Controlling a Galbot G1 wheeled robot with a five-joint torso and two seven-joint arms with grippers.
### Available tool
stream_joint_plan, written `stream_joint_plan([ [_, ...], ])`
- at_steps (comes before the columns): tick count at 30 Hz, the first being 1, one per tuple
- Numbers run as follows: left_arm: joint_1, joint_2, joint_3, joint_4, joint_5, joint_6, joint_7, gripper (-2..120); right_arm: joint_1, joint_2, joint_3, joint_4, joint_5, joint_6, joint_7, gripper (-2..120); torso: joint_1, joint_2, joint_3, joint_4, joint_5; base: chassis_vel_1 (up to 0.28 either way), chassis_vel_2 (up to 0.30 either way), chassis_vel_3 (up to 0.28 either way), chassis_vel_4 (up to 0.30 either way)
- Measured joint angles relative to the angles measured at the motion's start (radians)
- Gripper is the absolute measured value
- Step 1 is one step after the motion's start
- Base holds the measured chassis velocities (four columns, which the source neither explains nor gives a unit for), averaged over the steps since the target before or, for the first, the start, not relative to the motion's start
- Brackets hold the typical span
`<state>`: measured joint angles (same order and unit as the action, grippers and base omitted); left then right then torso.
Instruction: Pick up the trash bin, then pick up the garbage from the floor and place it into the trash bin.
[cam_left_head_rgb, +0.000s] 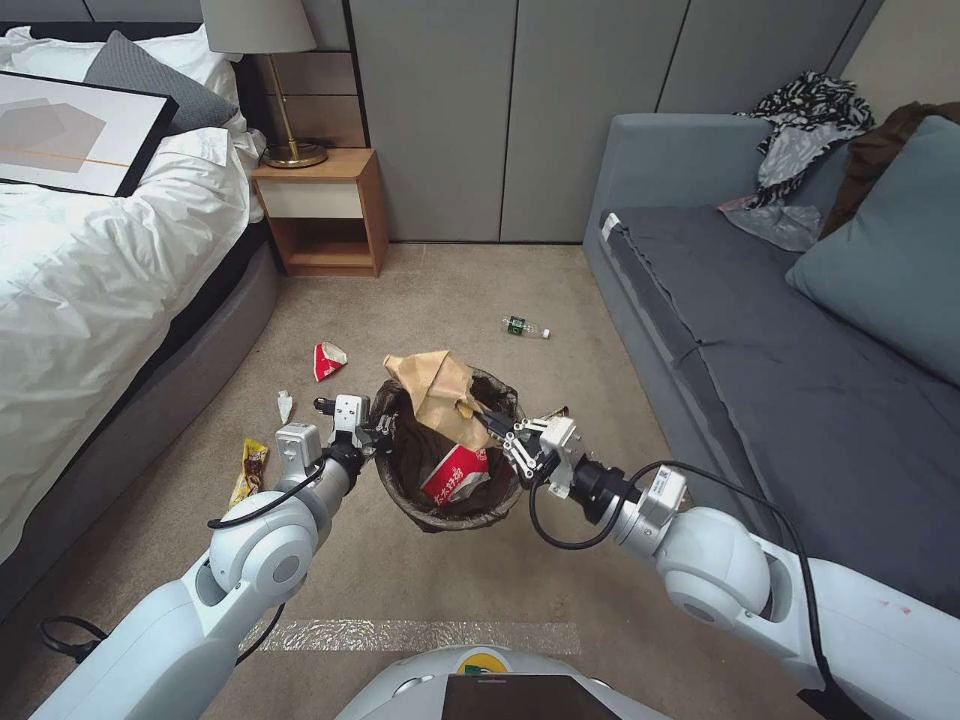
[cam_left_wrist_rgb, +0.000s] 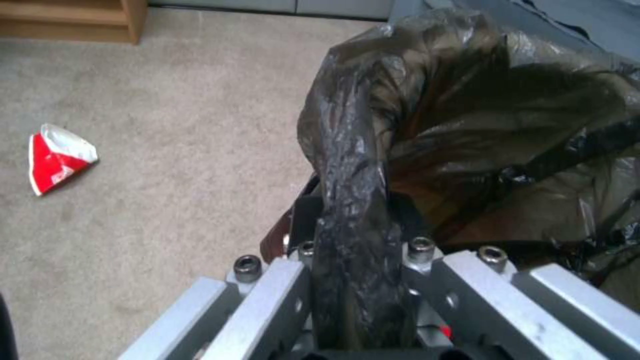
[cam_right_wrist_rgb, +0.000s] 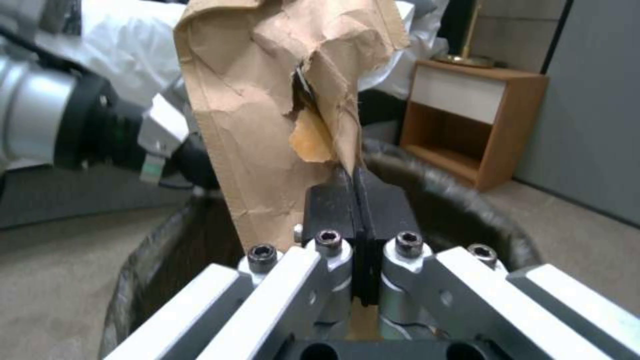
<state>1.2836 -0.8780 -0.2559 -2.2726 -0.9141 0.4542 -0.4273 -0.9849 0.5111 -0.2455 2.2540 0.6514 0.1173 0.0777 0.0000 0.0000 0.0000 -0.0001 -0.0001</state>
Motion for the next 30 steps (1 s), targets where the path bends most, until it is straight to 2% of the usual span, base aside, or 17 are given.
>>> stream_joint_plan([
  [11,0.0,-0.002,0.0,-0.012,-0.003,0.0,0.0,5,0.048,0.036,-0.061,-0.048,-0.01,0.0,0.011,-2,0.0,0.0,0.0,0.0001,0.0001,0.0,0.0,0.0,0.0],
  [12,0.0,-0.002,-0.001,-0.015,-0.004,0.0,0.0,5,0.059,0.042,-0.073,-0.059,-0.013,0.0,0.019,13,0.0,0.0,0.0,0.0001,0.0001,0.0,0.0,0.0,0.0],
  [15,0.0,-0.002,-0.002,-0.015,-0.005,0.0,0.0,5,0.061,0.043,-0.076,-0.062,-0.015,0.0,0.021,17,0.0,0.0,0.0,0.0001,0.0,0.0,0.0,0.0,0.0],
  [16,0.0,-0.002,-0.003,-0.016,-0.006,0.0,0.0,5,0.063,0.044,-0.078,-0.066,-0.017,0.0,0.024,24,0.0,0.0,0.0,0.0002,0.0001,0.0,0.0,0.0,0.0],
  [18,0.0,-0.002,-0.003,-0.016,-0.006,0.0,0.0,5,0.064,0.044,-0.079,-0.067,-0.018,0.0,0.026,26,0.0,0.0,0.0,0.0002,0.0001,0.0,0.0,0.0,0.0],
  [21,0.0,-0.003,-0.004,-0.017,-0.008,0.0,0.0,5,0.066,0.047,-0.08,-0.07,-0.018,-0.004,0.038,46,0.0,0.0,0.0,0.0,0.0,0.0,0.0,0.0,0.0],
  [22,0.0,-0.003,-0.004,-0.017,-0.008,0.0,0.0,5,0.066,0.047,-0.08,-0.07,-0.018,-0.004,0.038,46,0.0,0.0,0.0,0.0,0.0,0.0,0.0,0.0,0.0],
  [24,-0.002,-0.004,-0.004,-0.017,-0.009,0.0,0.0,5,0.065,0.05,-0.078,-0.071,-0.019,-0.006,0.044,57,0.0,0.0,0.0,0.0001,0.0001,0.0,0.0,0.0,0.0],
  [26,-0.003,-0.004,-0.004,-0.015,-0.01,0.0,0.0,5,0.063,0.05,-0.075,-0.07,-0.019,-0.006,0.046,61,0.0,0.0,0.0,0.0001,0.0,0.0,0.0,0.0,0.0],
  [28,-0.004,-0.004,-0.004,-0.011,-0.01,-0.001,0.001,5,0.056,0.049,-0.061,-0.063,-0.017,-0.006,0.047,72,0.0,0.0,0.0,0.0001,0.0001,0.0,0.0,0.0,0.0],
  [30,-0.004,-0.004,-0.004,-0.008,-0.01,-0.001,0.001,5,0.051,0.047,-0.053,-0.058,-0.017,-0.005,0.047,76,0.0,0.0,0.0,0.0001,0.0001,0.0,0.0,0.0,0.0],
])
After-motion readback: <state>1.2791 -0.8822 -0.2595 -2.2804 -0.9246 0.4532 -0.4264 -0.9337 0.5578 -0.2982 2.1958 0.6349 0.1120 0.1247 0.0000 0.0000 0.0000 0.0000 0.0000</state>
